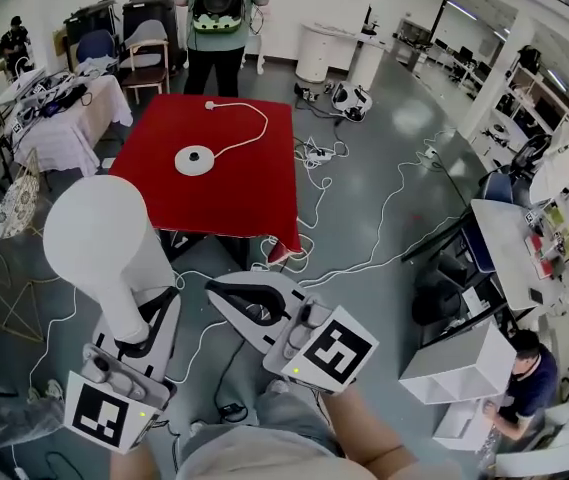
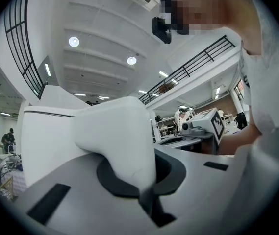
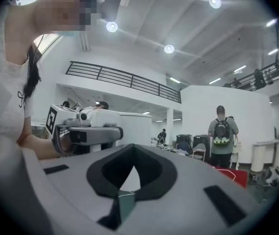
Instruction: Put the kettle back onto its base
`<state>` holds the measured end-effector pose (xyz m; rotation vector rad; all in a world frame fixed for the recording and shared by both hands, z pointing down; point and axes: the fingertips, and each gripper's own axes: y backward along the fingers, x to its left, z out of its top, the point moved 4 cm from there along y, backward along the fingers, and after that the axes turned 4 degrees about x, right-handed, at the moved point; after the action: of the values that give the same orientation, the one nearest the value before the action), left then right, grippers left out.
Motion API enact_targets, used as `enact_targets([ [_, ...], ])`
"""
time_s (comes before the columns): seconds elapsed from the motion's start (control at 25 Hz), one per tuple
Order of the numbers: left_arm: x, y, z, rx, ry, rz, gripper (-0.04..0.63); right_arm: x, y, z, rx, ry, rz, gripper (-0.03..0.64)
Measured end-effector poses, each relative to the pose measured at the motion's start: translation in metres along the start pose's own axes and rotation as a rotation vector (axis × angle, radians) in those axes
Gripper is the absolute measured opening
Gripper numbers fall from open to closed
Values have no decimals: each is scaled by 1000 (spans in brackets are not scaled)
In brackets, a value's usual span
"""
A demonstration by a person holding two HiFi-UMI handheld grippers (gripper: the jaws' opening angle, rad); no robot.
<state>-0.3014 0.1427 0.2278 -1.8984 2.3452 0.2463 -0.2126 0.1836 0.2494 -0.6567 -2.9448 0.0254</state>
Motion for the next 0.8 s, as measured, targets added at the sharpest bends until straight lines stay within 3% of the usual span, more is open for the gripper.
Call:
enact_targets([
  [0.4, -49, -72, 14, 7, 4, 124, 6, -66, 67, -8, -23, -4, 114, 8],
  [0.8, -75, -103, 20, 29, -27, 128, 6, -91, 90, -11, -88, -12, 143, 8],
])
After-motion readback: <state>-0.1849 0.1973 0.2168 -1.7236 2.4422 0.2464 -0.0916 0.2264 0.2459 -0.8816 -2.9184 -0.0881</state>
